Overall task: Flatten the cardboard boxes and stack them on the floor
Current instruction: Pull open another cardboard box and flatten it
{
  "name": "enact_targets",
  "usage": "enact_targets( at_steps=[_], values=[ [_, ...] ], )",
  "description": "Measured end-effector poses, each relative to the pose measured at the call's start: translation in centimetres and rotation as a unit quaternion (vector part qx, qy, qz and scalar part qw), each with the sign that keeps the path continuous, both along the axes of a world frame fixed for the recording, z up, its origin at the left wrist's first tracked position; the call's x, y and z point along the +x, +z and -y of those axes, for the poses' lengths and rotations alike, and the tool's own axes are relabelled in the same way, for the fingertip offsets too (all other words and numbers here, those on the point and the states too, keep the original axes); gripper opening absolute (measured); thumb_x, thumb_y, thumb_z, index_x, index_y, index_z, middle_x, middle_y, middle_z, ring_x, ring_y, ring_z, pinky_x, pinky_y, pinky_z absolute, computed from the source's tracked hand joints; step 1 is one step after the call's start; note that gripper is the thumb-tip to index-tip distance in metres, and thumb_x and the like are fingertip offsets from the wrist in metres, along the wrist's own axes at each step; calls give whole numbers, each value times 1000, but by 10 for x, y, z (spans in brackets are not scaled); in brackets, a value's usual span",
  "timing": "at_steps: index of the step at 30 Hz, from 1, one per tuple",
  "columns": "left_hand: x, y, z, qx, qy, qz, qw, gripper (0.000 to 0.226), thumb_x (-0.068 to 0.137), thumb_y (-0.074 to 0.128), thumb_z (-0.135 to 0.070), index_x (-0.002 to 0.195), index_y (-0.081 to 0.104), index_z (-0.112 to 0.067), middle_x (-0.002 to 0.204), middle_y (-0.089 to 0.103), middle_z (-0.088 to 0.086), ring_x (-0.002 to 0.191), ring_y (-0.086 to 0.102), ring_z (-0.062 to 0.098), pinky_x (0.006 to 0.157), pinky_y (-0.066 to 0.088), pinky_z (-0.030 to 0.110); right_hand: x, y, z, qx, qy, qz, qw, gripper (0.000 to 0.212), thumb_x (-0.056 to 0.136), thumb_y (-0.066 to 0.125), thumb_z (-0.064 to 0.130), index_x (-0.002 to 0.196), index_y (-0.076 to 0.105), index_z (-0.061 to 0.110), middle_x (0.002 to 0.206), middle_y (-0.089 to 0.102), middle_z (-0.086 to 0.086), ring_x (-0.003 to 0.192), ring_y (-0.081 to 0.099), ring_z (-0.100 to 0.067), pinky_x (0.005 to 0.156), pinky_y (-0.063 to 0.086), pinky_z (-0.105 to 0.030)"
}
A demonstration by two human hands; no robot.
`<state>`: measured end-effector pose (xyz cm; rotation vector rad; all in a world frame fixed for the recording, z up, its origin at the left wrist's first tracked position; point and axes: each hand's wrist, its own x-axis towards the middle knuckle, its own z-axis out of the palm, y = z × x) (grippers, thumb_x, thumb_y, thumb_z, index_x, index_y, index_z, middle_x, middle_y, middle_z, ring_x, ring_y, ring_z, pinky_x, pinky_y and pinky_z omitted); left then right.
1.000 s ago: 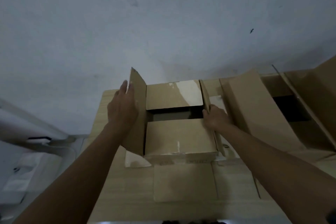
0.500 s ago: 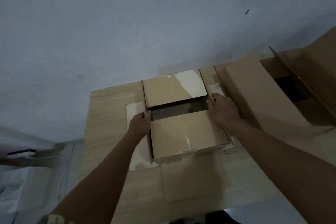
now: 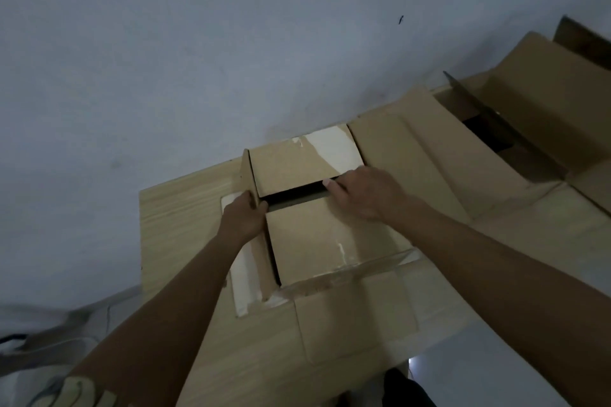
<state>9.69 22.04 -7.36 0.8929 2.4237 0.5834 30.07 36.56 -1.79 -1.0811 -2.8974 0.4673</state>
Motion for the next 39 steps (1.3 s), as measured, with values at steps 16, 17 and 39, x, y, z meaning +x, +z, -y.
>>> enact_targets(
  at_steps=[16, 17, 39],
  values=[
    [0, 7, -17, -60, -82, -140, 985, 85, 92, 60, -37, 154, 9, -7, 135, 50, 24, 115, 55, 43, 84, 48, 46, 59, 14, 64, -313, 26, 289, 904, 102, 69, 57, 87, 153, 35, 33, 157, 37, 7, 143, 38, -21, 114, 33, -38],
    [3, 6, -17, -56, -84, -161, 982, 87, 92, 60, -37, 155, 7, -8, 144, 43, 23, 121, 51, 43, 86, 47, 48, 61, 4, 70, -283, 35, 274, 918, 96, 69, 56, 87, 149, 42, 34, 152, 45, 5, 138, 44, -22, 109, 38, -37],
    [-25, 52, -130, 182, -95, -437, 876, 43, 85, 63, -29, 125, 53, -15, 139, 46, 14, 134, 39, 32, 112, 23, 49, 87, -83, 61, 137, 101, -61, 983, 74, 70, 46, 91, 45, 46, 21, 37, 47, 3, 31, 48, -17, 45, 21, -20]
  ],
)
